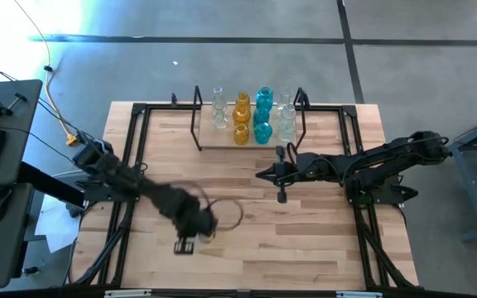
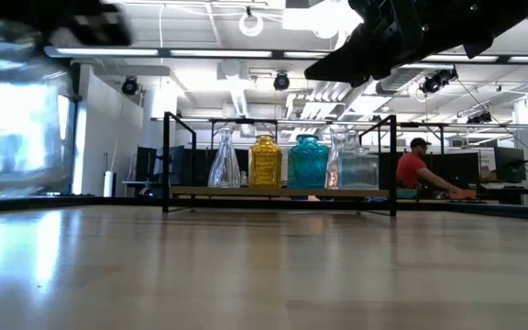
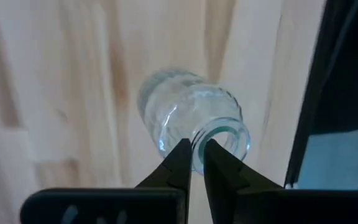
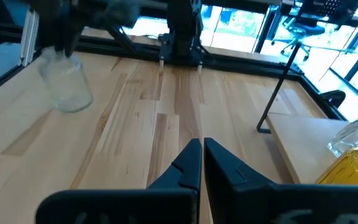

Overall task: Sort vases onto shelf
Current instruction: Put the transparent vase on the shelf aligned with other transparent vase

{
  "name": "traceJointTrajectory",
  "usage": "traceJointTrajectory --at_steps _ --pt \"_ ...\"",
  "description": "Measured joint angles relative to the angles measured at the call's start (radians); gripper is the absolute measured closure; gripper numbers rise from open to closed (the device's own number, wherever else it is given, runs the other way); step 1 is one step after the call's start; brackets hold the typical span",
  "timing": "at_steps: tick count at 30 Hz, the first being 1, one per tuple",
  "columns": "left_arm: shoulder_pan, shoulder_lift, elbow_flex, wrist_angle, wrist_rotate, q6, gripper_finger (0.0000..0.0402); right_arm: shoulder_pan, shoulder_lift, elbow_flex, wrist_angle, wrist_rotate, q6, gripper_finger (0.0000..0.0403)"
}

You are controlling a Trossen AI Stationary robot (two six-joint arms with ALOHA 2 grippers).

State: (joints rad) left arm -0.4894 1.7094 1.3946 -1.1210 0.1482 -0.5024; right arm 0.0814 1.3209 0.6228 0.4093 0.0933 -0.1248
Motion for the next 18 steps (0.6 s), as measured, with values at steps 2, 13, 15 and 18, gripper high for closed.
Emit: traceJointTrajectory --at_steps 2,13,15,18 --pt "0.062 -0.009 0.041 -0.034 -0.001 0.074 0.0389 0.0 0.0 0.0 -0.007 0.0 0.0 0.0403" --pt "0.473 -0.01 0.273 -0.256 -0.089 0.448 0.0397 0.0 0.0 0.0 -0.012 -0.001 -0.015 0.0403" --pt "0.549 -0.009 0.304 -0.264 -0.09 0.501 0.0397 0.0 0.0 0.0 -0.018 -0.013 -0.015 0.0403" --pt "0.649 0.005 0.352 -0.272 -0.092 0.566 0.0398 0.0 0.0 0.0 -0.017 -0.019 -0.03 0.0403"
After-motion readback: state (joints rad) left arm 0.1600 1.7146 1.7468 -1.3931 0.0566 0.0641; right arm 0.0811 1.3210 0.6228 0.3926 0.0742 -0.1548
